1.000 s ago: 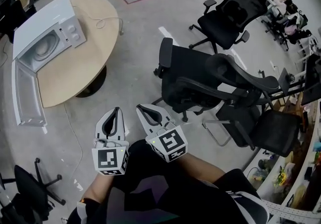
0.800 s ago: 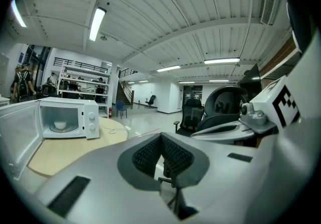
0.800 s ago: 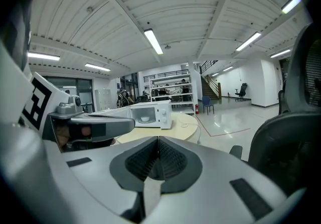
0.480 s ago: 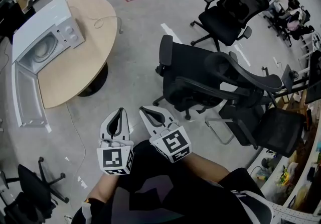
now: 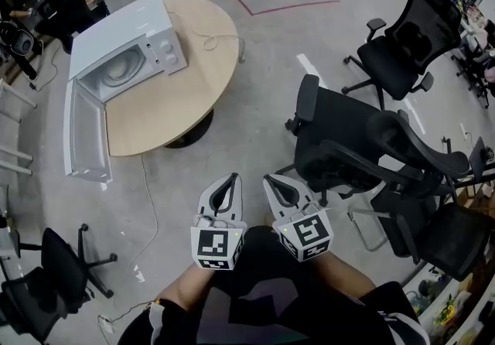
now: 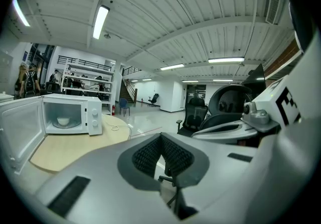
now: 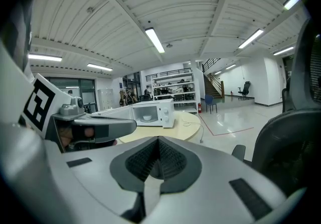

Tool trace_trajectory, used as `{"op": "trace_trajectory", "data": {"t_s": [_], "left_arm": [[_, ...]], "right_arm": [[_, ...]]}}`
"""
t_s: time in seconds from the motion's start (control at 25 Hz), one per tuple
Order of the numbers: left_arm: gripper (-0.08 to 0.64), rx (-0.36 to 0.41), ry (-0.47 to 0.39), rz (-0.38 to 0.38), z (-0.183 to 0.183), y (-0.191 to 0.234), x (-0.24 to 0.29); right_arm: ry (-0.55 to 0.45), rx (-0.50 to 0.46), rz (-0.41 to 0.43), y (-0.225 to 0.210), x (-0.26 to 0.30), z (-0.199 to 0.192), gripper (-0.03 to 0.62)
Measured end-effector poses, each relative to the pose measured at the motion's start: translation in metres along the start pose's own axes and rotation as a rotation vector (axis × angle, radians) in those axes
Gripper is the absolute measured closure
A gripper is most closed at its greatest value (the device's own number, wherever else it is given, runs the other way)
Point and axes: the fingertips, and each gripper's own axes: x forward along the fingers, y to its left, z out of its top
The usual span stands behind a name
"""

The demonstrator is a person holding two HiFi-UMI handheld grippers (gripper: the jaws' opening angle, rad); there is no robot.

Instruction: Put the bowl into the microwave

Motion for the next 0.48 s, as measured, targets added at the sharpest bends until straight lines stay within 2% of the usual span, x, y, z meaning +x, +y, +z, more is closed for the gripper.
{"op": "trace_trajectory", "data": {"t_s": [0.48], "left_arm": [[0.514, -0.015, -0.012, 0.032, 0.0005, 0.0081, -0.0065]], "right_arm": [[-0.001, -0.013, 0.016, 0.0044, 0.0043, 0.0012, 0.577]]}}
